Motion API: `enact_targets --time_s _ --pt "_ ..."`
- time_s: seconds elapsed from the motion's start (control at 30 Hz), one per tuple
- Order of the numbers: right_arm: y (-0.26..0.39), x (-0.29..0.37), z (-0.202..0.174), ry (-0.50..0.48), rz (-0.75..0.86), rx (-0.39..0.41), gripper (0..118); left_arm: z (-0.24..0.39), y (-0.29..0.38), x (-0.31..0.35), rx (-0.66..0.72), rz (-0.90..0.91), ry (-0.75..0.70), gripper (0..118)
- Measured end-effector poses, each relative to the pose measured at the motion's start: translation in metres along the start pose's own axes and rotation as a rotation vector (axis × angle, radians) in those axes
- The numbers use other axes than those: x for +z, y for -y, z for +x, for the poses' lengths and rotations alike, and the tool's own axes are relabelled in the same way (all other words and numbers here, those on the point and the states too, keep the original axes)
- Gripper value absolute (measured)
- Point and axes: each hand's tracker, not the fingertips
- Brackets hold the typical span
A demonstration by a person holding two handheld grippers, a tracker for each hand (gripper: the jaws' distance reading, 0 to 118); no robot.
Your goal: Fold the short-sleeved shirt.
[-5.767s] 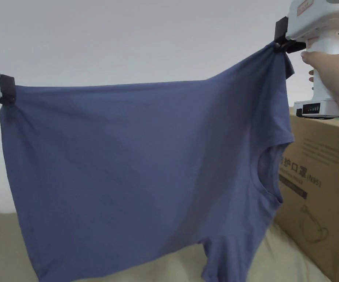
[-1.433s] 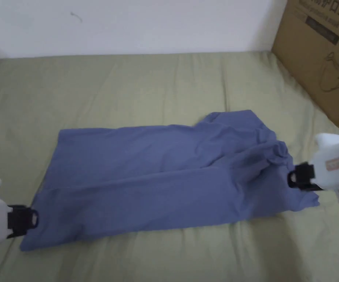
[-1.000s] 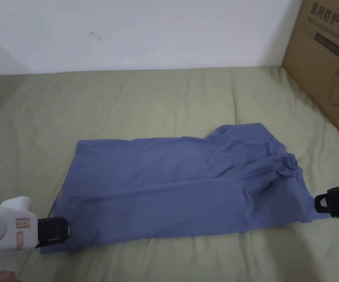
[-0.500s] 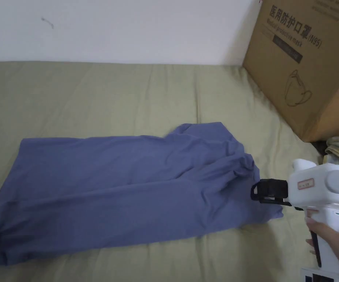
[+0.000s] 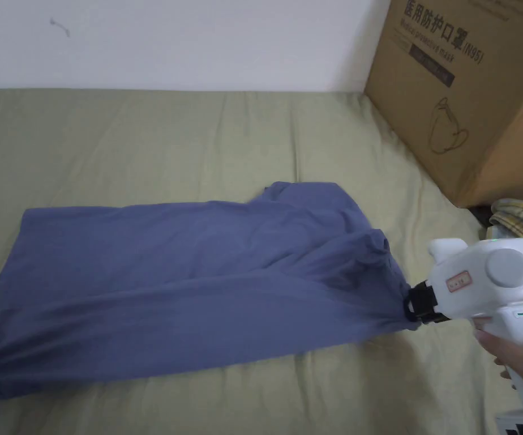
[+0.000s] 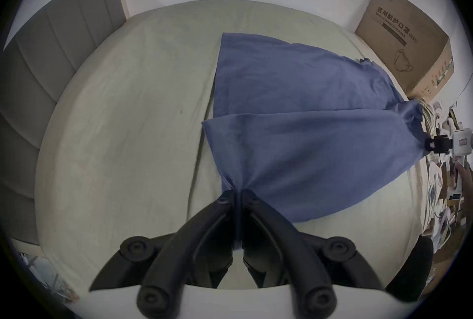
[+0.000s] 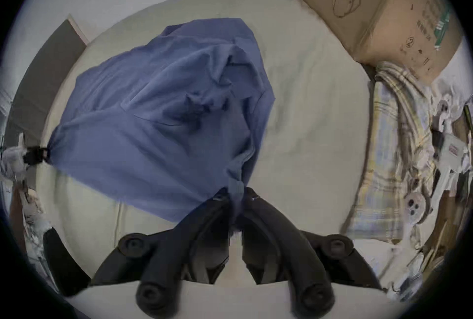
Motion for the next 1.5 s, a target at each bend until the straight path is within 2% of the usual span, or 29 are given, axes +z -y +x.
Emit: enact_targets --time_s 0.17,0.37,0.47,0.5,0.53,0.57,0.6,0.63,0.67,0.7,0.73,0.8,0.9,0.93,0.97,1.0,1.03,1.07,1.17,1.23,1.33,1.43,1.47,1.5 --pt "0.045 0.034 0.021 -0.038 -0.034 -0.060 8 -0.012 0.016 0.028 -0.029 -0.020 0.035 2" --pt "0.114 0.055 0.019 -0.071 -0.128 -0.066 8 -0.014 0.072 0.064 -0.087 -0.082 0.051 2" --pt "0.134 0.049 0.018 -0.089 -0.136 -0.082 9 -0.018 0.094 0.066 -0.064 -0.129 0.097 5" --pt "0.137 0.046 0.015 -0.089 -0.133 -0.085 14 -0.020 0.099 0.064 -0.046 -0.133 0.114 14" --pt "0.139 0.045 0.012 -0.091 -0.124 -0.097 30 -0.019 0.102 0.065 -0.036 -0.121 0.110 34" --pt "0.138 0.044 0.011 -0.086 -0.118 -0.102 68 -0.019 0.104 0.066 -0.030 -0.116 0.098 84" --pt "0.138 0.046 0.006 -0.054 -0.095 -0.098 99 -0.018 0.105 0.067 -0.023 -0.108 0.089 114" --pt "0.137 0.047 0.002 -0.021 -0.066 -0.096 116 -0.018 0.105 0.069 -0.019 -0.103 0.088 117" --pt "0.135 0.051 -0.001 -0.014 -0.055 -0.094 118 -0.017 0.105 0.074 -0.009 -0.088 0.100 116" --pt "0.132 0.057 -0.003 -0.028 -0.024 -0.099 117 -0.019 0.099 0.085 0.003 -0.010 0.120 116" --pt "0.127 0.065 -0.008 -0.037 0.022 -0.102 117 -0.018 0.096 0.089 0.016 -0.015 0.126 116" --pt "0.117 0.077 -0.025 0.052 0.042 -0.023 117 -0.008 0.088 0.102 0.015 0.023 0.135 116" --pt "0.104 0.089 -0.050 0.064 0.070 0.103 116 0.005 0.075 0.114 -0.010 0.069 0.110 117" --pt "0.101 0.091 -0.060 0.053 0.086 0.128 112 0.010 0.074 0.113 -0.021 0.071 0.109 115" --pt "0.097 0.090 -0.060 0.019 0.109 0.143 90 0.014 0.071 0.116 -0.033 0.078 0.124 104" --pt "0.093 0.090 -0.068 -0.009 0.125 0.155 57 0.019 0.067 0.117 -0.049 0.098 0.138 78" --pt "0.090 0.088 -0.075 -0.012 0.124 0.154 18 0.024 0.063 0.116 -0.063 0.106 0.138 37" --pt "0.086 0.085 -0.080 -0.009 0.123 0.153 1 0.027 0.059 0.110 -0.072 0.114 0.117 2" --pt "0.069 0.079 -0.087 -0.081 0.165 0.160 1 0.029 0.030 0.096 -0.115 0.099 0.150 1" --pt "0.054 0.080 -0.089 -0.084 0.186 0.145 1 0.028 -0.001 0.079 -0.102 0.098 0.131 1" --pt "0.028 0.077 -0.081 -0.135 0.221 0.076 1 0.015 -0.060 0.041 -0.021 0.079 0.103 1" --pt "0.004 0.068 -0.070 -0.172 0.210 0.018 1 0.007 -0.115 -0.010 -0.004 0.023 0.104 1" --pt "-0.003 0.065 -0.068 -0.172 0.201 0.017 1 0.006 -0.131 -0.029 0.000 0.001 0.102 8" --pt "-0.009 0.060 -0.066 -0.170 0.191 0.017 1 0.006 -0.143 -0.046 0.003 -0.009 0.099 26"
